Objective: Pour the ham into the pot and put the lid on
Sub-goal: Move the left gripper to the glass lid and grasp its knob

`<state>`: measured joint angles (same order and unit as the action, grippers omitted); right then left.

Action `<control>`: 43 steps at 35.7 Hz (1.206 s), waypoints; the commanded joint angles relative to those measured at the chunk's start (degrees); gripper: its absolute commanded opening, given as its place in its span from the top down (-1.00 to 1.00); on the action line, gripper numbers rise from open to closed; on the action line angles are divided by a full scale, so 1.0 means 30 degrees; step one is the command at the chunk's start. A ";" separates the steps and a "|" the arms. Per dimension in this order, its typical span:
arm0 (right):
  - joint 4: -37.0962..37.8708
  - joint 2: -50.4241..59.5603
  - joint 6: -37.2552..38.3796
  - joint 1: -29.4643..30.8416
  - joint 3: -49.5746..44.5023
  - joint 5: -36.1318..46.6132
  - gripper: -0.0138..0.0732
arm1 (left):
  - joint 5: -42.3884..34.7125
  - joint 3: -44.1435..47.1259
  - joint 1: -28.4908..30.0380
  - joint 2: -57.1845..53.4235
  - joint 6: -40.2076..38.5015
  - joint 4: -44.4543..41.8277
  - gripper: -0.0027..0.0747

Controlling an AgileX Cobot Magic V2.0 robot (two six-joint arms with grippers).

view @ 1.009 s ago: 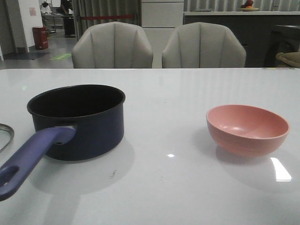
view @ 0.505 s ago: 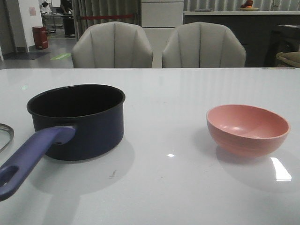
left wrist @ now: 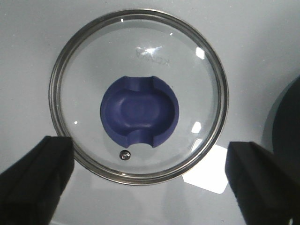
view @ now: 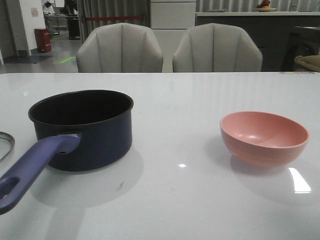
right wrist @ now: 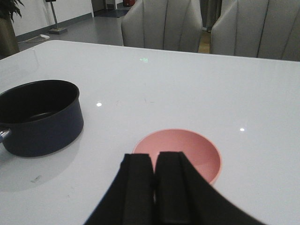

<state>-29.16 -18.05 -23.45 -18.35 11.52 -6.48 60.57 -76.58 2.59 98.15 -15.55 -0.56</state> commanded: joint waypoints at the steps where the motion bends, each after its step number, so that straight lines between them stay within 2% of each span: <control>1: -0.0070 -0.0120 -0.0222 0.0001 0.0540 0.1366 0.32 | 0.0170 -0.1065 0.0005 -0.0095 0.0004 -0.0044 -0.80; 22: -0.0070 -0.0120 -0.0222 0.0001 0.0540 0.1366 0.32 | -0.0183 -0.1193 0.0005 0.3074 0.0084 -0.0876 -0.79; 27: -0.0070 -0.0120 -0.0222 0.0001 0.0540 0.1347 0.32 | -0.0835 -0.1193 0.0005 0.3572 0.0084 -0.0876 -0.58; 32: -0.0070 -0.0120 -0.0222 0.0001 0.0540 0.1347 0.32 | -0.1556 -0.1193 0.0005 0.3703 0.0084 -0.0876 -0.16; 36: -0.0070 -0.0120 -0.0222 0.0001 0.0540 0.1347 0.32 | -0.1790 -0.1193 0.0005 0.3703 0.0084 -0.0876 0.08; 39: -0.0070 -0.0120 -0.0222 0.0001 0.0540 0.1347 0.32 | -0.1790 -0.1208 0.0005 0.3703 0.0084 -0.0876 0.17; 43: -0.0070 -0.0120 -0.0222 0.0001 0.0540 0.1347 0.32 | -0.1360 -0.1677 0.0005 0.3703 0.0084 -0.0997 0.18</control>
<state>-29.16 -18.05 -23.45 -18.35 11.52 -6.48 56.85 -78.98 2.59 111.69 -15.11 -3.28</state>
